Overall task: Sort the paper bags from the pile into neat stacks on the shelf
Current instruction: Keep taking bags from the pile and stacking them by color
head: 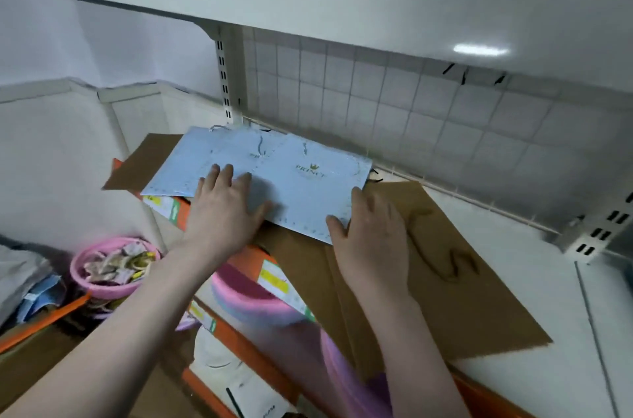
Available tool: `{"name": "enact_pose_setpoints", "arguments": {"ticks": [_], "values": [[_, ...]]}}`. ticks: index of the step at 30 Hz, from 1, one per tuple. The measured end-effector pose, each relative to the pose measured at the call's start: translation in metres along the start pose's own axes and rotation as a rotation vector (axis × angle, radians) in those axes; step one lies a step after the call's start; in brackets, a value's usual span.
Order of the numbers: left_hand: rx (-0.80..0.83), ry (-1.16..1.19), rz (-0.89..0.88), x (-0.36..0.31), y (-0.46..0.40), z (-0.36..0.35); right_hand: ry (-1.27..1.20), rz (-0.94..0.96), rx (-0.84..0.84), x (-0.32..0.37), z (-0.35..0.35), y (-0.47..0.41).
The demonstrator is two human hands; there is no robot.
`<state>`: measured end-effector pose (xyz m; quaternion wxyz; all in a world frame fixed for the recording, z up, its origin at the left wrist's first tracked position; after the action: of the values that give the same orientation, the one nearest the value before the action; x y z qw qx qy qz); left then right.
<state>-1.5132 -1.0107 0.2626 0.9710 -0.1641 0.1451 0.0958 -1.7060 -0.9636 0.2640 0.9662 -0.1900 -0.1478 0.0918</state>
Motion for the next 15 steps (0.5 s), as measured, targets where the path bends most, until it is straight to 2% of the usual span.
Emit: {"name": "enact_pose_setpoints", "arguments": {"ticks": [6,12,15], "values": [[0.112,0.013,-0.102,-0.029,-0.062,-0.044,0.049,-0.058,0.114,-0.006,-0.017,-0.02],[0.33,-0.011,-0.096,-0.039,-0.111,-0.092,0.132,-0.178,0.181,-0.018,-0.043,-0.037],[0.288,-0.049,-0.088,-0.036,-0.121,-0.102,0.182,-0.269,0.164,-0.019,-0.062,-0.04]]}}
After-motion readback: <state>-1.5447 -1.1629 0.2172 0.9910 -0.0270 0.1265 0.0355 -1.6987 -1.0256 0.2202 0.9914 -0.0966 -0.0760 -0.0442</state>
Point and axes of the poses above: each hand's wrist, its own y-axis away from the middle knuckle, its own z-axis out of the back of the hand, x = y × z, the point moved 10 cm from there along -y, towards the middle knuckle, and after that the axes turned 13 degrees about z, right-handed, at the moved point
